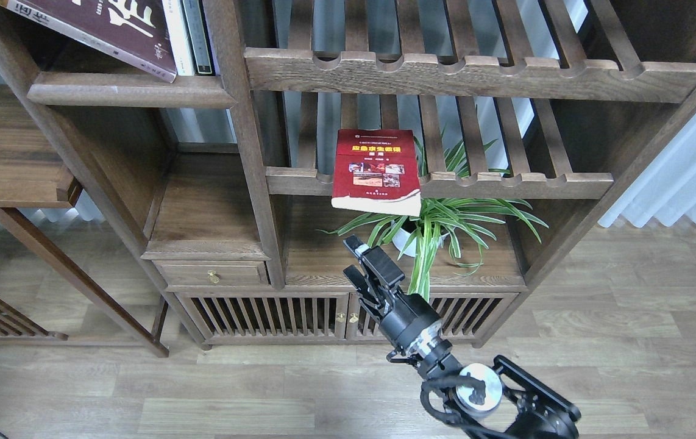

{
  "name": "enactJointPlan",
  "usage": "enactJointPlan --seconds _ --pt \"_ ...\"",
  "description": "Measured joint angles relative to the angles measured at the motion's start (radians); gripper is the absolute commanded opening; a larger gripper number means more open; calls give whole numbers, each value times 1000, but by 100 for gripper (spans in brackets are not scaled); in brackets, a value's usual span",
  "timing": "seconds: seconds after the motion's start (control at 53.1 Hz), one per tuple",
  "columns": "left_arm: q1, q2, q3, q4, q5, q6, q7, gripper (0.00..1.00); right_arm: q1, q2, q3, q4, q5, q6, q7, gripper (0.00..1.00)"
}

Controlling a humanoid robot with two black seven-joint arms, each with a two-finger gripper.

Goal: Organize books on shelf
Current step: 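Grasp the red book with the right gripper and pull it out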

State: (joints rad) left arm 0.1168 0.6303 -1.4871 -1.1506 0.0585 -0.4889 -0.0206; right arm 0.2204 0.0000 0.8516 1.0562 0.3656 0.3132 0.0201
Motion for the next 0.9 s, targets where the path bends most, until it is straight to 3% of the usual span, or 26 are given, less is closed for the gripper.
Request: enactJointPlan --seconds 0.339,0.49,0.528,0.584,0.66,0.754,0.81,0.829,0.867,0.905 --pt "-21 1 4 0 1 0 1 100 130 0 -1 -72 52 -69 0 94" --pt "-40 8 0 10 1 0 1 100 171 0 -2 -131 61 -98 0 86" --pt "-44 10 0 13 1 0 1 100 178 0 -2 -140 67 -106 0 82" --pt "-50 11 0 16 0 0 1 100 185 0 -2 -149 75 -118 0 66" --pt "-64 12 0 17 0 0 1 100 192 0 2 -155 80 -133 0 53" --pt "-97 12 1 17 0 0 2 100 205 0 13 -170 86 -141 0 41" --pt "-119 13 2 17 0 0 2 100 209 0 22 -180 90 -139 -1 28" --pt "-127 13 0 17 0 0 2 100 209 0 26 -183 91 -132 -3 13" --pt "-129 13 -1 17 0 0 2 100 209 0 27 -183 91 -129 -3 6" --pt "-129 14 -2 17 0 0 2 100 209 0 28 -184 91 -124 -4 6"
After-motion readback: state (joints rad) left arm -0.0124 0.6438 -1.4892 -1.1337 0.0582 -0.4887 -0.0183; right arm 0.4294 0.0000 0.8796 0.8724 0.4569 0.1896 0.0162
